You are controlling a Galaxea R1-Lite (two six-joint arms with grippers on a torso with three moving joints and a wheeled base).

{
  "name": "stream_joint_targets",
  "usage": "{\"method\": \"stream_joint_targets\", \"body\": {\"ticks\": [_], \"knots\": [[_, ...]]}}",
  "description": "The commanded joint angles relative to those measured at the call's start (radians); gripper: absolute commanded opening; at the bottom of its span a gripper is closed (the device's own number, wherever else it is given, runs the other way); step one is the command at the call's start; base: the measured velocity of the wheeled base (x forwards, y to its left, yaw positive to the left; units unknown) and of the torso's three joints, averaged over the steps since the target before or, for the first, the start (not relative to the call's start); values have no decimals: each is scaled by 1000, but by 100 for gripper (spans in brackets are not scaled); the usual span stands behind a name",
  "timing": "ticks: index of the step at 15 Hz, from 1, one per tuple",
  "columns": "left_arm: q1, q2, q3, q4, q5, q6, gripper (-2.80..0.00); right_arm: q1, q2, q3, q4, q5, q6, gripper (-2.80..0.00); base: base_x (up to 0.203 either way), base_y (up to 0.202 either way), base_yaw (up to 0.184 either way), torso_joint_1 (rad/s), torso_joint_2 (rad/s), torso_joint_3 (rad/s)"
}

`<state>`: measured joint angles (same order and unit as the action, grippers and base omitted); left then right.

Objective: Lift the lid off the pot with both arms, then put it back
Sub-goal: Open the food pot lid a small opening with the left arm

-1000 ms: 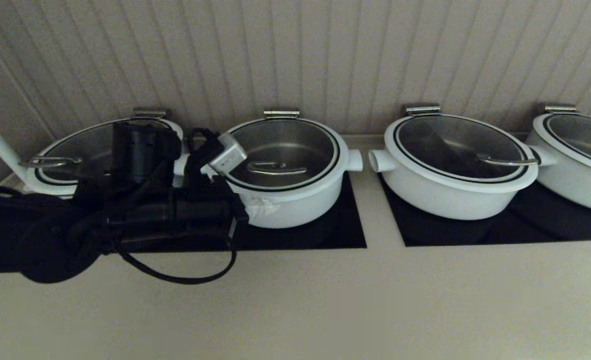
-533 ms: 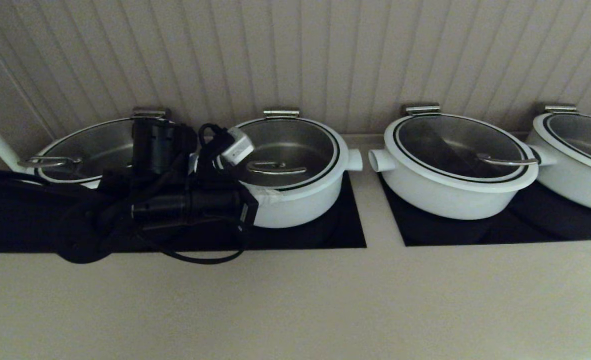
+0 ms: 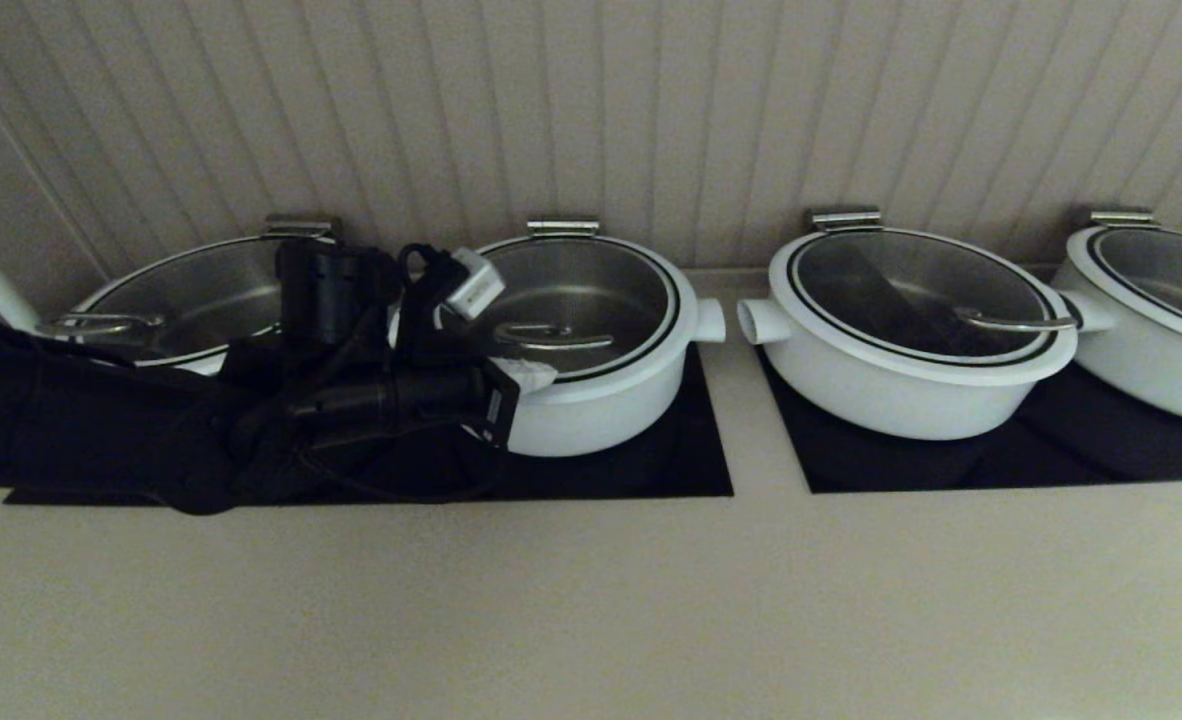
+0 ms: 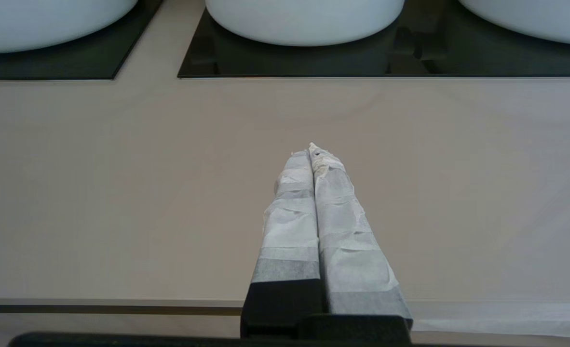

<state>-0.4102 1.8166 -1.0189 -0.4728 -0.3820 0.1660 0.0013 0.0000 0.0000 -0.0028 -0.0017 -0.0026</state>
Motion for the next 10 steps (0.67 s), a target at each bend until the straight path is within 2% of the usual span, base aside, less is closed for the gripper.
{"method": "stream_joint_targets", "body": {"ticks": [1, 7, 10], "knots": [[8, 3, -1, -3, -2, 1, -280, 0, 0, 0, 0, 0, 0, -280, 0, 0, 0, 0, 0, 0], [18, 14, -28, -4, 0, -2, -280, 0, 0, 0, 0, 0, 0, -280, 0, 0, 0, 0, 0, 0], [18, 34, -53, -4, 27, -3, -280, 0, 0, 0, 0, 0, 0, -280, 0, 0, 0, 0, 0, 0]]}}
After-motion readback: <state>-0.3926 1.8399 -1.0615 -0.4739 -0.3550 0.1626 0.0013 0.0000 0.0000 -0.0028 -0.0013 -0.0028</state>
